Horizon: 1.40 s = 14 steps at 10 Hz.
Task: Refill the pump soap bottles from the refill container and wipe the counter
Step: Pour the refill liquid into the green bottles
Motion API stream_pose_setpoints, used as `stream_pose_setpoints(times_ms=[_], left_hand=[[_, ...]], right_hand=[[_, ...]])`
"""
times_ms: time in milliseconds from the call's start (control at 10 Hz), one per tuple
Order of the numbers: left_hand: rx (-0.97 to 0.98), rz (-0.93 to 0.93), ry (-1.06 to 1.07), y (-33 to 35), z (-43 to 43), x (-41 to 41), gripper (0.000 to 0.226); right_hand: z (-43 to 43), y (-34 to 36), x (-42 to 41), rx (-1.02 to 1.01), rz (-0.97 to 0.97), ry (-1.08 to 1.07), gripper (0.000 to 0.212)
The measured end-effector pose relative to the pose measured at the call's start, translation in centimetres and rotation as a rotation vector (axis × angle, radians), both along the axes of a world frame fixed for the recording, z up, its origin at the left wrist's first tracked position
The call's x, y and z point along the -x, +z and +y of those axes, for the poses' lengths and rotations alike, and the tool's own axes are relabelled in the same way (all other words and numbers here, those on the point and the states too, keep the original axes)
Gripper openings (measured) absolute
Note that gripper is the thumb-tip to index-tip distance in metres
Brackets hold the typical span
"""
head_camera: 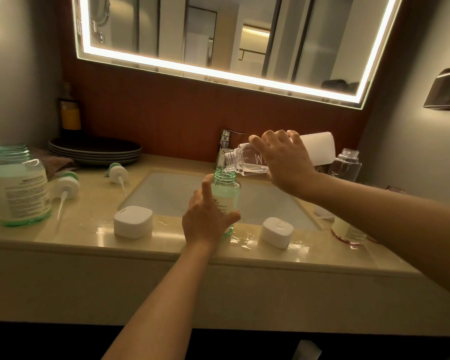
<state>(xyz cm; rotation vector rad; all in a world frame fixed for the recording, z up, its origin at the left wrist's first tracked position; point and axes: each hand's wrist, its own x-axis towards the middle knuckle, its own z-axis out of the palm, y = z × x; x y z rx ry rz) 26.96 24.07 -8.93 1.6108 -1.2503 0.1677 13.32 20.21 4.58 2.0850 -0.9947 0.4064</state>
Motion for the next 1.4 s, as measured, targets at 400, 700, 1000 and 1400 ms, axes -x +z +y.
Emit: stream_pose_setpoints(times_ms=[400,700,1000,1400], left_hand=[[-0.001,0.002,-0.002,-0.05,-0.14,-0.01,0.093],[0.005,0.005,-0.008,-0.06,-0.02,-0.05,0.093],[0.006,0.006,-0.005,0.01,0.02,-0.04,0.093],[-0.009,-0.013,-0.005,0.00,0.12,-0.13,0.091]], right_hand=[[0.06,0.06,-0.23,0.014,-0.002,0.007,0.059],[0.01,0.23,-0.48,0.062,0.042,-0.002,0.060],[0.13,0.44,-0.67,0.185,0.116,-0.027,0.064],[-0.53,0.14,-0.82,0.496,0.192,-0.019,0.074]])
